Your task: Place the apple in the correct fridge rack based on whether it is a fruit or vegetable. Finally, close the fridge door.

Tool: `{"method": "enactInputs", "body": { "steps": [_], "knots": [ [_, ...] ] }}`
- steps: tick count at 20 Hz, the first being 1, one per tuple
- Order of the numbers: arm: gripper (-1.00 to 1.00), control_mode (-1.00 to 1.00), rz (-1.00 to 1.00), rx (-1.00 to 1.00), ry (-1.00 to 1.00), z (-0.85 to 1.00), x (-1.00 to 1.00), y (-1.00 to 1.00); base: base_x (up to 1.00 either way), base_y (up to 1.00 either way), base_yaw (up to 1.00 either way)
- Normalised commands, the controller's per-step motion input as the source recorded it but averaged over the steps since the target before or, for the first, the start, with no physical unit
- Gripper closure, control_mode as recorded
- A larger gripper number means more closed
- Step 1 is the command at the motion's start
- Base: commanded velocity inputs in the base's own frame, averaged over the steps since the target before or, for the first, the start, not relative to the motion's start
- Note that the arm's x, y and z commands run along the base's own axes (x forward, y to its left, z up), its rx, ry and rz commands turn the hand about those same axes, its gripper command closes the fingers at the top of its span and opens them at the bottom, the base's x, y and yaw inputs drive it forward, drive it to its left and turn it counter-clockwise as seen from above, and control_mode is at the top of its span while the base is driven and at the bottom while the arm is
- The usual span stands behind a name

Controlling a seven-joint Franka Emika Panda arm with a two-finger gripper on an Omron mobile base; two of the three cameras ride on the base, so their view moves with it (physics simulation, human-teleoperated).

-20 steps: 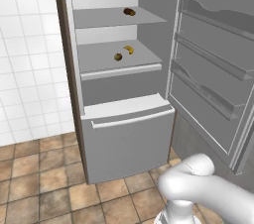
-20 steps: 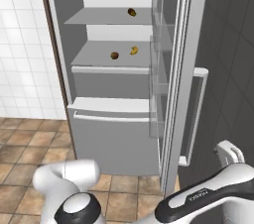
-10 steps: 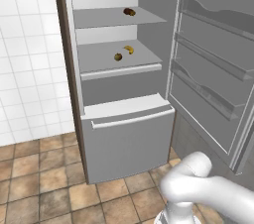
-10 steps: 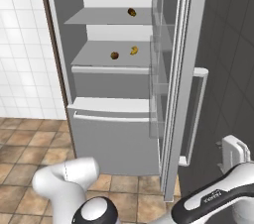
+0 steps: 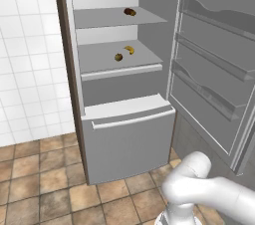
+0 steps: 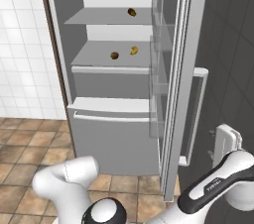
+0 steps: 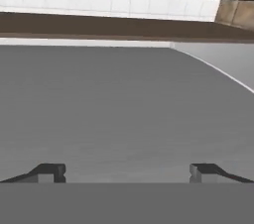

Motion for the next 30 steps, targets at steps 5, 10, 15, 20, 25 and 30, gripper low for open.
{"method": "enactInputs", "body": {
  "steps": [5, 10, 15, 20, 25, 30],
  "knots": [
    [-1.00, -1.00, 0.03, 0.17, 0.01, -0.09, 0.59, 0.02, 0.00, 0.00, 0.00],
    [-1.00, -1.00, 0.04, 0.20, 0.00, 0.00, 0.59, 0.00, 0.00, 0.00, 0.00],
    [-1.00, -1.00, 0.10, 0.17, 0.00, -0.01, 0.39, 0.03, 0.00, 0.00, 0.00],
    [-1.00, -1.00, 0.28, 0.02, 0.00, -0.28, -0.37, 0.72, 0.00, 0.00, 0.00],
    [-1.00, -1.00, 0.30, 0.00, 0.00, -0.36, -0.17, 1.00, 0.00, 0.00, 0.00],
    [-1.00, -1.00, 0.22, 0.00, -0.03, -0.14, 0.05, 1.00, 0.00, 0.00, 0.00]
  ]
}}
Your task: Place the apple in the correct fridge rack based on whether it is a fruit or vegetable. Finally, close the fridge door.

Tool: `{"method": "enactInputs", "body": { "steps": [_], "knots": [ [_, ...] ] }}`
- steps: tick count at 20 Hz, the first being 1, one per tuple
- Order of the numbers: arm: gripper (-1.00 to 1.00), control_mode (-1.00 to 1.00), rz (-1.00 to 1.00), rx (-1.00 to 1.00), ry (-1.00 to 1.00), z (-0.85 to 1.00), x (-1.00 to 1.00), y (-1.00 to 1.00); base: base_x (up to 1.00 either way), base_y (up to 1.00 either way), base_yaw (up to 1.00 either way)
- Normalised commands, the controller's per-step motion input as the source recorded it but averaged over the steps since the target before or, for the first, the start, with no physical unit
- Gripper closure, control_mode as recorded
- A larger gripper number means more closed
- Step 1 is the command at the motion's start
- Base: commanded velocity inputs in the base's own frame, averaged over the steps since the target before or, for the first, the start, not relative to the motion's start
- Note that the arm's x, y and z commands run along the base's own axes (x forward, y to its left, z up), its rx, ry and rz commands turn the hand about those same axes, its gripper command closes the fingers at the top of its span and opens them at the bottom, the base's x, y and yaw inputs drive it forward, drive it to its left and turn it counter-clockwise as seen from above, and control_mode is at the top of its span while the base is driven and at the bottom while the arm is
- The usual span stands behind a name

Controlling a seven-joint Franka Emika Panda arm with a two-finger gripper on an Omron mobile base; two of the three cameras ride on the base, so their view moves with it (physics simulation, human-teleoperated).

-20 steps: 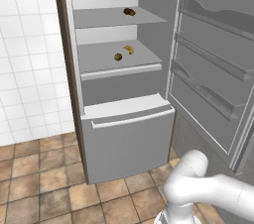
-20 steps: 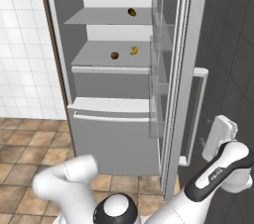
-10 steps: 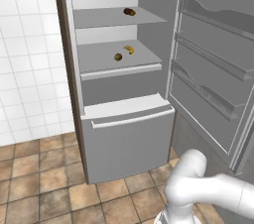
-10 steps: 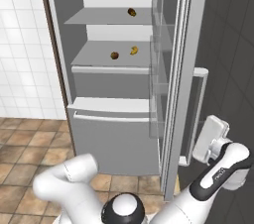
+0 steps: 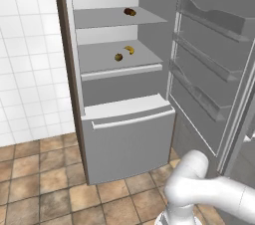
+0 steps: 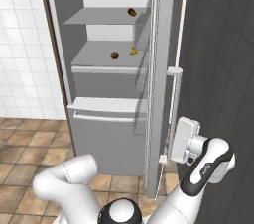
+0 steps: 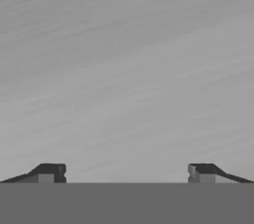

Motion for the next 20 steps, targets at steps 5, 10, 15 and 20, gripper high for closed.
{"method": "enactInputs", "body": {
  "steps": [5, 10, 15, 20],
  "knots": [
    [-1.00, -1.00, 0.09, 0.00, -0.16, 0.06, 0.25, 1.00, 0.00, 0.00, 0.00],
    [-1.00, -1.00, 0.00, 0.00, -0.26, 0.20, 0.31, 1.00, 0.00, 0.00, 0.00],
    [-1.00, -1.00, -0.09, -0.07, -0.27, 0.04, 0.25, 1.00, 0.00, 0.00, 0.00],
    [-1.00, -1.00, -0.20, -0.07, -0.13, 0.04, 0.34, 0.99, 0.00, 0.00, 0.00]
  ]
}}
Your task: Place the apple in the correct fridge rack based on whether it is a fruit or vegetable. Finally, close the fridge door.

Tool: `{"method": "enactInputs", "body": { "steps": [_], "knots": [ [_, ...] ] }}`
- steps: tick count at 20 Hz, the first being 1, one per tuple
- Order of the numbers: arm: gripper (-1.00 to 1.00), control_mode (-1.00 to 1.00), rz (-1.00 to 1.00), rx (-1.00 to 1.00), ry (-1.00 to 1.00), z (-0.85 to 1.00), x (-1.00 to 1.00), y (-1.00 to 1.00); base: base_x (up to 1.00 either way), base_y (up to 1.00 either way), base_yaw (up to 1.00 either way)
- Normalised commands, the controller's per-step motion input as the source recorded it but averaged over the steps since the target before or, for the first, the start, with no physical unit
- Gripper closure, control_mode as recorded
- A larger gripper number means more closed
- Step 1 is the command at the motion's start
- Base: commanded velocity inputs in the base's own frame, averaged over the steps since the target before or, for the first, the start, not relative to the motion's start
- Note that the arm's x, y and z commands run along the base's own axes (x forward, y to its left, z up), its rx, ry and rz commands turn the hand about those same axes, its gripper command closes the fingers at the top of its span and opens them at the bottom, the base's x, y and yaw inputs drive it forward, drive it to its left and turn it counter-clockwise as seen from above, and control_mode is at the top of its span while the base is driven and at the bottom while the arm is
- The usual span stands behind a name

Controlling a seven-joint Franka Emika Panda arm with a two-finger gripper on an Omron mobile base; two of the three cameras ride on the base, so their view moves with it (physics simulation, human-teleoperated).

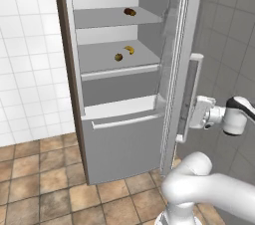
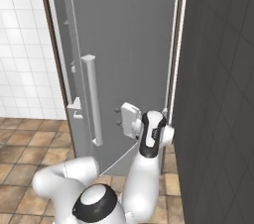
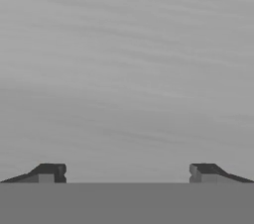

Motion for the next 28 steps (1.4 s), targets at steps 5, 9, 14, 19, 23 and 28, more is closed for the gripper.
{"method": "enactInputs", "body": {
  "steps": [5, 9, 14, 19, 23, 28],
  "knots": [
    [-1.00, -1.00, -0.24, -0.09, 0.00, 0.21, 0.32, 0.90, 0.00, 0.00, 0.00],
    [-1.00, -1.00, -0.30, -0.13, 0.01, 0.39, 0.28, 0.74, 0.00, 0.00, 0.00],
    [-1.00, -1.00, -0.31, -0.15, 0.03, 0.31, 0.30, 0.75, 0.00, 0.00, 0.00],
    [-1.00, -1.00, -0.25, -0.13, 0.03, 0.02, 0.46, 0.49, 0.00, 0.00, 0.00],
    [-1.00, -1.00, -0.20, -0.06, 0.08, 0.00, 0.69, 0.09, 0.00, 0.00, 0.00],
    [-1.00, -1.00, -0.15, -0.01, 0.05, -0.06, 0.65, 0.00, 0.00, 0.00, 0.00]
  ]
}}
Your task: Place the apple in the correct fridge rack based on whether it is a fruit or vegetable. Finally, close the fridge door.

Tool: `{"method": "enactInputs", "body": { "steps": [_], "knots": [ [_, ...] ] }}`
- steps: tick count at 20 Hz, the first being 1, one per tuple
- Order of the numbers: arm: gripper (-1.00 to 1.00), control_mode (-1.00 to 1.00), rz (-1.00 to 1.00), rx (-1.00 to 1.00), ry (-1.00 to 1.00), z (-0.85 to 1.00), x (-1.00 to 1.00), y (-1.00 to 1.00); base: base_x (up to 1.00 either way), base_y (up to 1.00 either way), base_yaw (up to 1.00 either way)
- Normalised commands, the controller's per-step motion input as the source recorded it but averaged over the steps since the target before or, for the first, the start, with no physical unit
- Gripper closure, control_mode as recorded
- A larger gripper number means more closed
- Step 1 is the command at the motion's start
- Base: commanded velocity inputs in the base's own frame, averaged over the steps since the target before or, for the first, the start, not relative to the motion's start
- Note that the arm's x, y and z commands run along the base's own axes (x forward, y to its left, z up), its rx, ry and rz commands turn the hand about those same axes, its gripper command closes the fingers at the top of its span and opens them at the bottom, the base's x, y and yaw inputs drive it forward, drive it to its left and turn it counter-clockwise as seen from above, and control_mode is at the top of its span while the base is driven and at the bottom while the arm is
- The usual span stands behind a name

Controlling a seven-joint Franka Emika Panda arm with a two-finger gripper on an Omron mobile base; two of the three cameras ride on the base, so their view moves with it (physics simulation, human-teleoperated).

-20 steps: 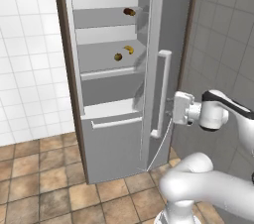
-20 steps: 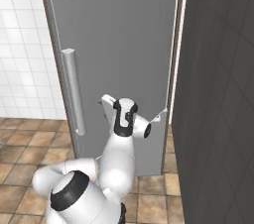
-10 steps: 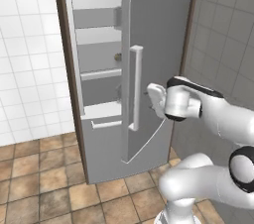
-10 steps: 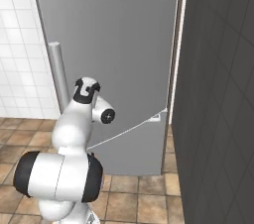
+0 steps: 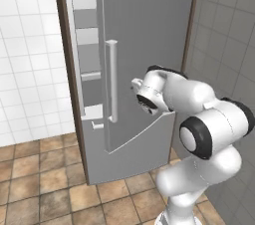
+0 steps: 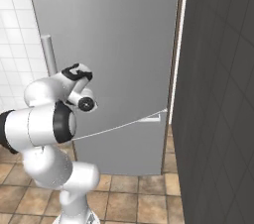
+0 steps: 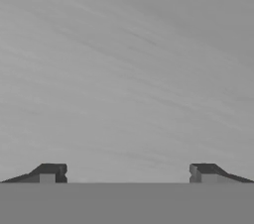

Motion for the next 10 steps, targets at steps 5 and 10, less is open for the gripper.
{"method": "enactInputs", "body": {
  "steps": [5, 10],
  "knots": [
    [-1.00, -1.00, -0.11, 0.00, 0.01, -0.27, 0.56, -0.01, 0.00, 0.00, 0.00],
    [-1.00, -1.00, -0.08, 0.00, 0.00, -0.33, 0.47, 0.00, 0.00, 0.00, 0.00]
  ]
}}
